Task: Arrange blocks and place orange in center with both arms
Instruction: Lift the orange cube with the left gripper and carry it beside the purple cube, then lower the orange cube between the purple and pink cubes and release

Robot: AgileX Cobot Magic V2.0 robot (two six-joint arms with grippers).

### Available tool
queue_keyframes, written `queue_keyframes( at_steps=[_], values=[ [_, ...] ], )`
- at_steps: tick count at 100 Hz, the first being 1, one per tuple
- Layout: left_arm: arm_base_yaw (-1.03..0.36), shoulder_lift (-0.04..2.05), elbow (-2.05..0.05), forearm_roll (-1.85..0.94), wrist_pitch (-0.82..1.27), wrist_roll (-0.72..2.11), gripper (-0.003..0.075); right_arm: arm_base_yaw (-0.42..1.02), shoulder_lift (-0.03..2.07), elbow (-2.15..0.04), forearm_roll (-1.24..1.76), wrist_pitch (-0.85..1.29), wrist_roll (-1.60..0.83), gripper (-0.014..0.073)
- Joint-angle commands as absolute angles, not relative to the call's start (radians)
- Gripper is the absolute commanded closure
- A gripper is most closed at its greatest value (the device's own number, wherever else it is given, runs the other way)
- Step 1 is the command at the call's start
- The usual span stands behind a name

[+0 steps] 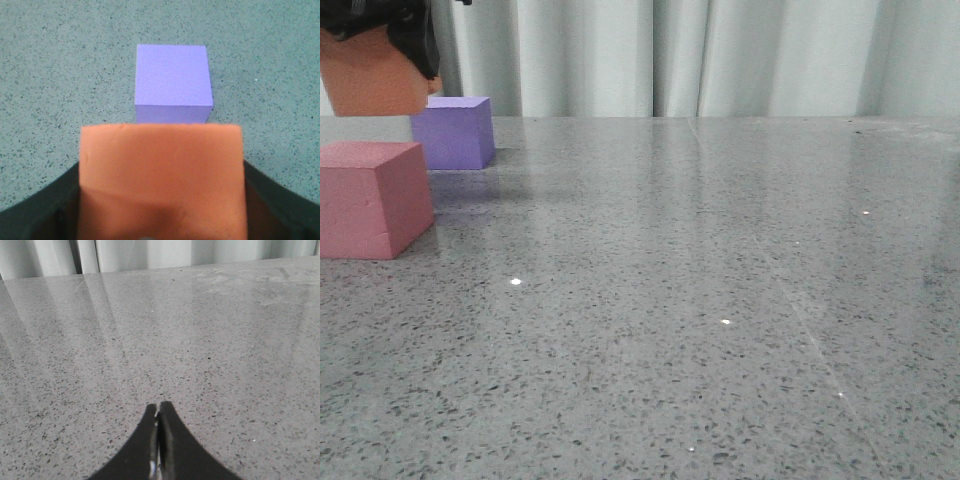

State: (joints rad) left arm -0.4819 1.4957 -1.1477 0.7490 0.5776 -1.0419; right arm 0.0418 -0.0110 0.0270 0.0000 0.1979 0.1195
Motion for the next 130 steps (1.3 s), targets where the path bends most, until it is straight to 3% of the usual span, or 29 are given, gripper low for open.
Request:
queue_keyframes(
  at_steps=[1, 130],
  values=[
    [-0.478, 1.456, -1.169, 0.784, 0.513, -1.051, 0.0491, 0.035, -0.031, 0.014, 0.000, 0.112, 0.111, 0.0661],
    [-0.454, 1.649, -1.169, 0.767, 0.453, -1.051, 0.0491, 0.035, -0.031, 0.014, 0.000, 0.112, 0.111, 0.0661]
  ],
)
